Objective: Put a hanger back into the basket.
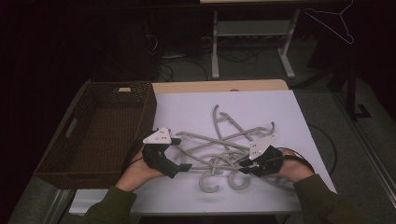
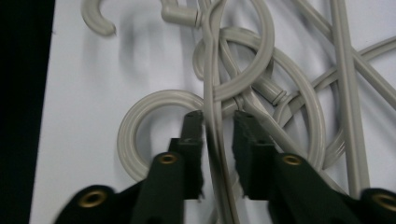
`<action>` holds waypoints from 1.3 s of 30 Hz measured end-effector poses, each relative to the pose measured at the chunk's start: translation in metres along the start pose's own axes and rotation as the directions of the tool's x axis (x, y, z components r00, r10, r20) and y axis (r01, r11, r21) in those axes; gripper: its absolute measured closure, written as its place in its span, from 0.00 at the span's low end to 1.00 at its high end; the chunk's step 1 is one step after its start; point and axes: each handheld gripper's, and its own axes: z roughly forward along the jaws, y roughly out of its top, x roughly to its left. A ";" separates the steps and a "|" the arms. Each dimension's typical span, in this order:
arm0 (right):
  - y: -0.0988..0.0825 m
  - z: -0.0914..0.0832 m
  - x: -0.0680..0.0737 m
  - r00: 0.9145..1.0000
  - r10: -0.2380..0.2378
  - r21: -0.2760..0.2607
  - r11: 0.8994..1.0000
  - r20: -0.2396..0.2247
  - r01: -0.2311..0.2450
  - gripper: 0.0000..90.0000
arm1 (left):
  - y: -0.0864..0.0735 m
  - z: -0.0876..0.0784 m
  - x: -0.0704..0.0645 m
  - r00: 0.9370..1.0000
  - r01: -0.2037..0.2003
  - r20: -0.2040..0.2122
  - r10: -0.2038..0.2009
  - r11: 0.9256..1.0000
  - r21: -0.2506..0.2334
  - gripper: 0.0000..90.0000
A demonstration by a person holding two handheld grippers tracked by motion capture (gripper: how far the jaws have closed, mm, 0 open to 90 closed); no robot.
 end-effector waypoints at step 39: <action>-0.080 -0.050 0.021 0.846 0.491 -0.041 0.869 0.210 -0.494 0.99 | 0.014 0.031 0.012 0.996 -0.086 0.000 0.087 0.986 0.140 0.20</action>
